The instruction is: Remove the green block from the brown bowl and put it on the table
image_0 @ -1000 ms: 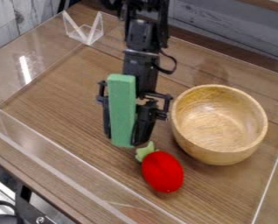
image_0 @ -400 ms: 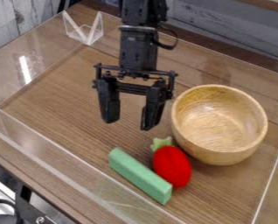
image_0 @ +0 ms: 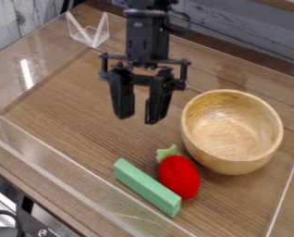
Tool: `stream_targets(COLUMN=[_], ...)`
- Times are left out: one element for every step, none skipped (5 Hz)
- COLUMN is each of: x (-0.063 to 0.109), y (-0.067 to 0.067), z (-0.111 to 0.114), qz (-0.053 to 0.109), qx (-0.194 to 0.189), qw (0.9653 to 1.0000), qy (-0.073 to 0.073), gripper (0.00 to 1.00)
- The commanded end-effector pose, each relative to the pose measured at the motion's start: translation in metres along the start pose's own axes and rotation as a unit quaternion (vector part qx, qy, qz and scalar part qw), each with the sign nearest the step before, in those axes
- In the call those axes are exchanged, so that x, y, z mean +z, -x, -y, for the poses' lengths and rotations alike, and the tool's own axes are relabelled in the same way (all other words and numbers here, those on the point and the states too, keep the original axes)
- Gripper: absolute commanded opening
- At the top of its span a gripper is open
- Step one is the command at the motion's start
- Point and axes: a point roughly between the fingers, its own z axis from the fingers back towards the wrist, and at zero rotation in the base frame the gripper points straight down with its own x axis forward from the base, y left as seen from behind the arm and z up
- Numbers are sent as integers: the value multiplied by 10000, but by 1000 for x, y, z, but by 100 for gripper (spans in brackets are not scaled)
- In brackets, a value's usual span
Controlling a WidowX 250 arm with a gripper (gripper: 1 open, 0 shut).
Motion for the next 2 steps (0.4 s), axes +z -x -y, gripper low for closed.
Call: stream_targets(x=[23, 24], y=[0, -4], z=[2, 1], qz=[497, 701], qx=[-176, -197], qw=[9986, 9973], qy=[43, 69], gripper=[100, 100])
